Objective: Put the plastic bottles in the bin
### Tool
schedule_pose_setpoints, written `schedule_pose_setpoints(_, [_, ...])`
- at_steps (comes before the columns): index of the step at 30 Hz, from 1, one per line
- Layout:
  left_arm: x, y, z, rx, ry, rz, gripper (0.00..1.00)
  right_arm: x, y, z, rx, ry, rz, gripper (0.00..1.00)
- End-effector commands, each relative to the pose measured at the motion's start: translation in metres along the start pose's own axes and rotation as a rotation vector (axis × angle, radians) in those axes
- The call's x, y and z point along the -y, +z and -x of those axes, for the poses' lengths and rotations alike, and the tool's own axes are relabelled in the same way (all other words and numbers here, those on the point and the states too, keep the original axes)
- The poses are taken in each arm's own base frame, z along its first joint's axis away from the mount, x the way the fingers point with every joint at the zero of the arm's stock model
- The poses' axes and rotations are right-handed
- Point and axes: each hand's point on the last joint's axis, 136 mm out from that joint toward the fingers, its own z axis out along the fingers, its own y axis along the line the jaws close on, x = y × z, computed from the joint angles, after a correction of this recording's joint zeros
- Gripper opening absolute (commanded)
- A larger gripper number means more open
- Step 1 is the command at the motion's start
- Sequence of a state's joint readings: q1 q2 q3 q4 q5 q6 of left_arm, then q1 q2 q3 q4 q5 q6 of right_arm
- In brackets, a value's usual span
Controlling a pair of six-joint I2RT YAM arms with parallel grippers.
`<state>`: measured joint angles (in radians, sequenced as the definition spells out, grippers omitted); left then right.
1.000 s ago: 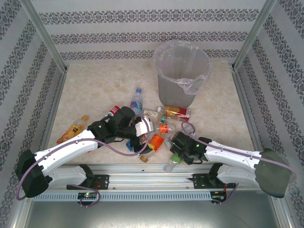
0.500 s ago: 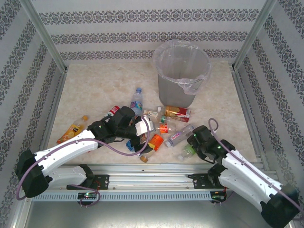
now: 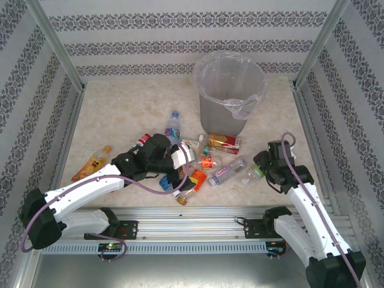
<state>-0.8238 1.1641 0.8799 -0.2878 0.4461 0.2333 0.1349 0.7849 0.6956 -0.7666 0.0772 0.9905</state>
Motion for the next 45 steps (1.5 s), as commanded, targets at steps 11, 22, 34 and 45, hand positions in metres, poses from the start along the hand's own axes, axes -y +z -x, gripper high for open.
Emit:
schedule_pose_setpoints(11, [-0.037, -0.013, 0.043, 0.259, -0.173, 0.157, 1.0, -0.101, -0.079, 0.11, 0.339, -0.36, 0.132, 0.54])
schedule_pose_setpoints(22, [-0.076, -0.063, 0.06, 0.525, -0.259, 0.376, 1.0, -0.223, -0.135, 0.155, 0.501, -0.652, 0.254, 0.53])
schedule_pose_setpoints(34, [-0.091, -0.107, 0.063, 0.698, -0.239, 0.549, 1.0, -0.334, -0.086, 0.151, 0.372, -0.886, 0.314, 0.54])
schedule_pose_setpoints(45, [-0.093, -0.103, 0.06, 0.616, -0.196, 0.57, 1.0, -0.349, -0.007, 0.113, 0.132, -0.966, 0.233, 0.55])
